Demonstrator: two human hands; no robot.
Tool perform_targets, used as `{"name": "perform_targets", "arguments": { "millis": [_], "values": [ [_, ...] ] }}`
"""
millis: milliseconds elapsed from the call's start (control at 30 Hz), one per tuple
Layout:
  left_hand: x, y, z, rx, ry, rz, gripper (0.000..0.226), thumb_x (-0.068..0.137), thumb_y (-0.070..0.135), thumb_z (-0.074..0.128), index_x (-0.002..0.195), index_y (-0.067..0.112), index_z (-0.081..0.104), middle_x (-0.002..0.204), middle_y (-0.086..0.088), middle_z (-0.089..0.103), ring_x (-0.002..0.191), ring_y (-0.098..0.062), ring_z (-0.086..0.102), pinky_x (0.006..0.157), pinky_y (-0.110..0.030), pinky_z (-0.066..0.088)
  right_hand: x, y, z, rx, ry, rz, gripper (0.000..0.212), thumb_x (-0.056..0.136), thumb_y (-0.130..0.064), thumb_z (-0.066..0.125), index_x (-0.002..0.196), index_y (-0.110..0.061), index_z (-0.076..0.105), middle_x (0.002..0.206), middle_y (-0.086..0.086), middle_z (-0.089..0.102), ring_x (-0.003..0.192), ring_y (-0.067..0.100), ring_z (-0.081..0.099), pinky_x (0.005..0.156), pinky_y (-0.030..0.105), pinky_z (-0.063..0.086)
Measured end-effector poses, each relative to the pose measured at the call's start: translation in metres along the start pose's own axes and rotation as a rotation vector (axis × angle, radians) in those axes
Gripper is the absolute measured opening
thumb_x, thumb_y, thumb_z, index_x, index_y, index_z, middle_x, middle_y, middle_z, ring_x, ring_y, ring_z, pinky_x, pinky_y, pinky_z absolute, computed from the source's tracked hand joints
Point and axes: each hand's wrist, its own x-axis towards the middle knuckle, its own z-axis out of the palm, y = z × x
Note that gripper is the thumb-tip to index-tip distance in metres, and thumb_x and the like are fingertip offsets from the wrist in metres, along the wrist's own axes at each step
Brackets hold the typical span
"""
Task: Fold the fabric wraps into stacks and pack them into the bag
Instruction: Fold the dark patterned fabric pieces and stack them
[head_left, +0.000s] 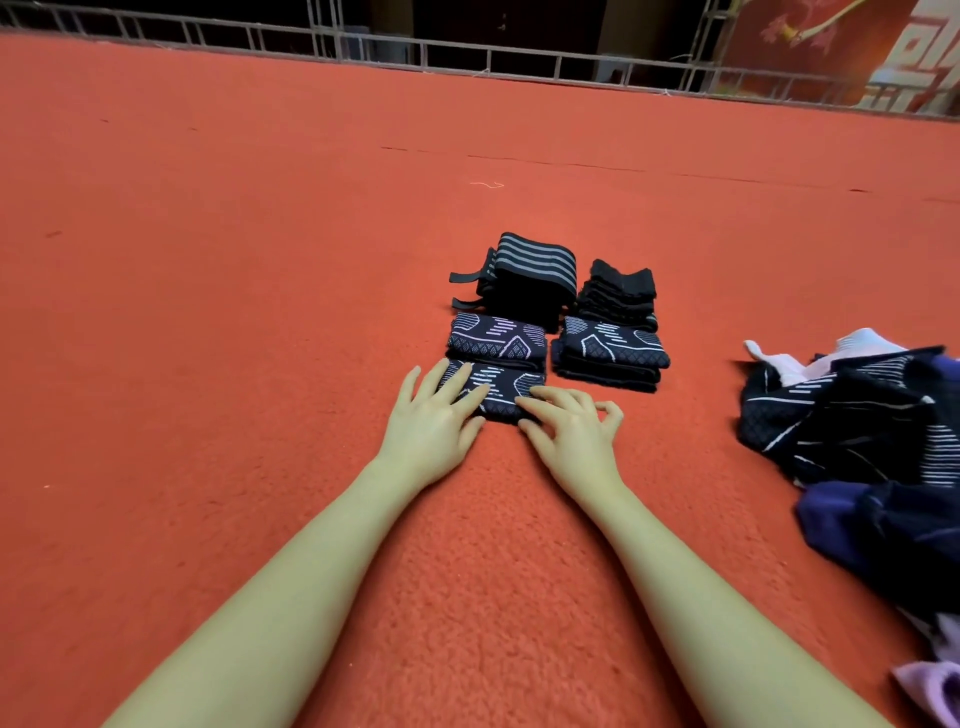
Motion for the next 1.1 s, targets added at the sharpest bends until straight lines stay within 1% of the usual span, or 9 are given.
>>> {"name": "perform_targets", "arguments": {
  "millis": [100, 200, 333, 433, 567, 700, 867, 1000, 1100],
  "values": [
    [-0.009, 0.011, -0.011, -0.025, 0.041, -0.009, 0.052, 0.083, 0.043, 0.037, 0.12, 0.02, 0.066, 0.123, -0.008, 0.064, 0.115, -0.031, 0.059, 0.097, -0.052, 0.043, -0.016, 0.0, -0.009, 0.052, -0.007, 0.05, 0.033, 0.089, -0.031, 0.062, 0.122, -0.032, 0.062, 0.136, -0.011, 0.051, 0.125, 0.015, 0.042, 0.085, 0.026, 0.008],
    [-0.016, 0.029, -0.023, -0.049, 0.065, -0.01, 0.053, 0.083, 0.042, 0.037, 0.122, 0.02, 0.064, 0.121, -0.006, 0.065, 0.115, -0.028, 0.059, 0.101, -0.044, 0.036, -0.035, 0.004, -0.021, 0.104, -0.005, 0.079, 0.034, 0.089, -0.024, 0.062, 0.122, -0.027, 0.061, 0.14, -0.008, 0.048, 0.128, 0.015, 0.04, 0.087, 0.023, 0.008],
    [-0.018, 0.065, -0.041, -0.133, 0.113, 0.032, 0.048, 0.082, 0.038, 0.038, 0.115, 0.018, 0.068, 0.115, -0.003, 0.068, 0.108, -0.025, 0.063, 0.094, -0.04, 0.026, -0.058, 0.016, -0.051, 0.138, 0.057, 0.085, 0.033, 0.086, -0.03, 0.051, 0.114, -0.022, 0.066, 0.131, -0.003, 0.055, 0.12, 0.021, 0.048, 0.089, 0.027, 0.015],
    [-0.015, 0.099, -0.051, -0.198, 0.12, 0.073, 0.046, 0.082, 0.038, 0.04, 0.111, 0.018, 0.069, 0.109, 0.001, 0.07, 0.106, -0.024, 0.064, 0.091, -0.037, 0.025, -0.073, 0.028, -0.084, 0.016, 0.201, 0.042, 0.038, 0.08, -0.035, 0.041, 0.102, -0.021, 0.069, 0.118, 0.001, 0.062, 0.108, 0.02, 0.05, 0.082, 0.029, 0.02],
    [-0.006, 0.151, -0.054, -0.285, 0.064, 0.143, 0.044, 0.081, 0.039, 0.039, 0.105, 0.02, 0.071, 0.105, 0.002, 0.071, 0.106, -0.03, 0.062, 0.089, -0.036, 0.025, -0.093, 0.051, -0.127, -0.183, 0.362, 0.056, 0.031, 0.077, -0.029, 0.044, 0.092, -0.019, 0.069, 0.11, 0.002, 0.064, 0.101, 0.018, 0.043, 0.079, 0.034, 0.022],
    [0.002, 0.207, -0.055, -0.404, -0.072, 0.208, 0.054, 0.083, 0.043, 0.031, 0.115, 0.019, 0.067, 0.119, -0.002, 0.065, 0.118, -0.034, 0.052, 0.092, -0.049, 0.031, -0.111, 0.079, -0.162, -0.43, 0.403, 0.069, 0.021, 0.071, -0.019, 0.058, 0.088, -0.013, 0.068, 0.106, 0.005, 0.064, 0.1, 0.023, 0.042, 0.079, 0.037, 0.023],
    [0.015, 0.257, -0.059, -0.468, -0.135, 0.252, 0.071, 0.08, 0.051, 0.016, 0.133, 0.024, 0.054, 0.136, 0.001, 0.052, 0.126, -0.027, 0.04, 0.097, -0.04, 0.019, -0.13, 0.119, -0.183, -0.643, 0.32, 0.265, 0.032, 0.054, -0.017, 0.081, 0.08, -0.008, 0.064, 0.106, 0.012, 0.062, 0.098, 0.029, 0.044, 0.081, 0.041, 0.024],
    [0.026, 0.276, -0.05, -0.434, -0.156, 0.256, 0.045, 0.097, 0.038, 0.04, 0.141, 0.029, 0.043, 0.146, 0.004, 0.04, 0.131, -0.023, 0.031, 0.099, -0.035, 0.014, -0.135, 0.14, -0.181, -0.729, 0.264, 0.299, 0.029, 0.045, -0.008, 0.087, 0.066, -0.011, 0.066, 0.096, 0.009, 0.064, 0.096, 0.032, 0.053, 0.084, 0.042, 0.025],
    [0.032, 0.281, -0.046, -0.422, -0.155, 0.268, 0.045, 0.099, 0.035, 0.043, 0.144, 0.032, 0.037, 0.149, 0.007, 0.034, 0.132, -0.02, 0.028, 0.099, -0.033, 0.014, -0.131, 0.141, -0.179, -0.619, 0.395, 0.194, 0.015, 0.061, -0.011, 0.078, 0.07, -0.014, 0.067, 0.094, 0.004, 0.065, 0.099, 0.027, 0.043, 0.084, 0.042, 0.024]
  ]
}}
